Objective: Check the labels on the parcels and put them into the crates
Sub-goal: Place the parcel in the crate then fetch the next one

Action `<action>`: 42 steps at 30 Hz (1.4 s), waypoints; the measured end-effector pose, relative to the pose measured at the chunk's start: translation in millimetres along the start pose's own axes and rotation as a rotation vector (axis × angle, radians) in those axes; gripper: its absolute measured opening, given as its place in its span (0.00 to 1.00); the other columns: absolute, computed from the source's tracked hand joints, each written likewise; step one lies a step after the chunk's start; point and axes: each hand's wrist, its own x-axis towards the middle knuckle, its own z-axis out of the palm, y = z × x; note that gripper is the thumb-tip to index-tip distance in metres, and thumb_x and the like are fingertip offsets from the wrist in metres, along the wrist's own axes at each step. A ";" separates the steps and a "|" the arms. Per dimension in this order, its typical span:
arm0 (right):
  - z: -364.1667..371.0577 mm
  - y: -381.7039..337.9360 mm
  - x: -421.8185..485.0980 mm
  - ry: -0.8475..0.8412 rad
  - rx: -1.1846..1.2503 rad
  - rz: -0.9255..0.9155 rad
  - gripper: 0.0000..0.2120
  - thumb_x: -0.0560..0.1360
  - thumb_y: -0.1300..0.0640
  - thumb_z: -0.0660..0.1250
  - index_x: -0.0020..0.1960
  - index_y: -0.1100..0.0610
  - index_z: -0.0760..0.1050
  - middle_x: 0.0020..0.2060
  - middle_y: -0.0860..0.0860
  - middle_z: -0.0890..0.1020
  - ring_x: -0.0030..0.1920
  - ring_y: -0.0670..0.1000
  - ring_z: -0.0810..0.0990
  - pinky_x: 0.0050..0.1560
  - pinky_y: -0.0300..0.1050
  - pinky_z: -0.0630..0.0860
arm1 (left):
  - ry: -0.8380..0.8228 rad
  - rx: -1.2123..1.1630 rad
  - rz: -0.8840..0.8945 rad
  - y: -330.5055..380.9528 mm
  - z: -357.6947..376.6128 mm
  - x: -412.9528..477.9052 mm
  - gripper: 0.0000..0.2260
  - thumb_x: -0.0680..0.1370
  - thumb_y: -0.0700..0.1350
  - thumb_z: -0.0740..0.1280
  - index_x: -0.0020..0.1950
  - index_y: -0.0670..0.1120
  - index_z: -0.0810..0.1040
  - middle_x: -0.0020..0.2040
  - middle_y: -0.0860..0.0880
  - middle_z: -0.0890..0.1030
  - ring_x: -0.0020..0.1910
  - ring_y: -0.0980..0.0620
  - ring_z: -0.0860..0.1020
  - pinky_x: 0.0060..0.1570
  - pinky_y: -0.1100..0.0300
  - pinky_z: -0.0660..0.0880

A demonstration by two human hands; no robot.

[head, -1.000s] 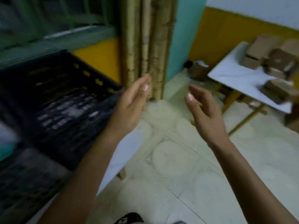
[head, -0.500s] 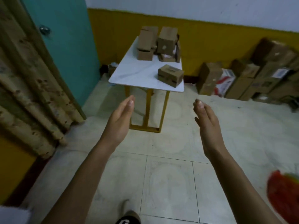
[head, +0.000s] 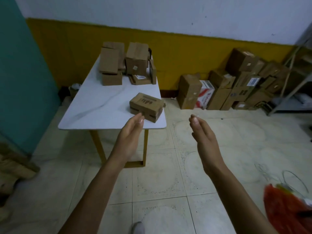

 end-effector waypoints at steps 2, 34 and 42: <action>5.1 1.9 28.9 0.005 0.007 0.016 0.37 0.68 0.29 0.56 0.72 0.46 0.65 0.68 0.43 0.71 0.66 0.43 0.70 0.58 0.36 0.66 | 0.001 0.007 -0.031 -2.5 5.0 35.1 0.30 0.70 0.65 0.54 0.71 0.57 0.66 0.71 0.55 0.69 0.70 0.54 0.67 0.69 0.53 0.64; -124.8 102.2 582.5 -0.326 0.243 0.125 0.23 0.71 0.36 0.57 0.63 0.44 0.71 0.63 0.45 0.77 0.65 0.45 0.74 0.71 0.53 0.66 | 0.549 -0.152 0.025 -14.5 237.8 481.6 0.11 0.80 0.48 0.61 0.63 0.56 0.71 0.60 0.55 0.78 0.62 0.54 0.75 0.60 0.57 0.73; -77.7 102.8 712.2 -0.407 0.205 0.016 0.24 0.69 0.34 0.59 0.62 0.42 0.71 0.66 0.45 0.75 0.67 0.45 0.72 0.69 0.48 0.67 | 0.795 -0.171 0.228 -25.2 216.0 598.6 0.10 0.81 0.43 0.61 0.57 0.54 0.77 0.51 0.58 0.83 0.56 0.56 0.80 0.54 0.62 0.77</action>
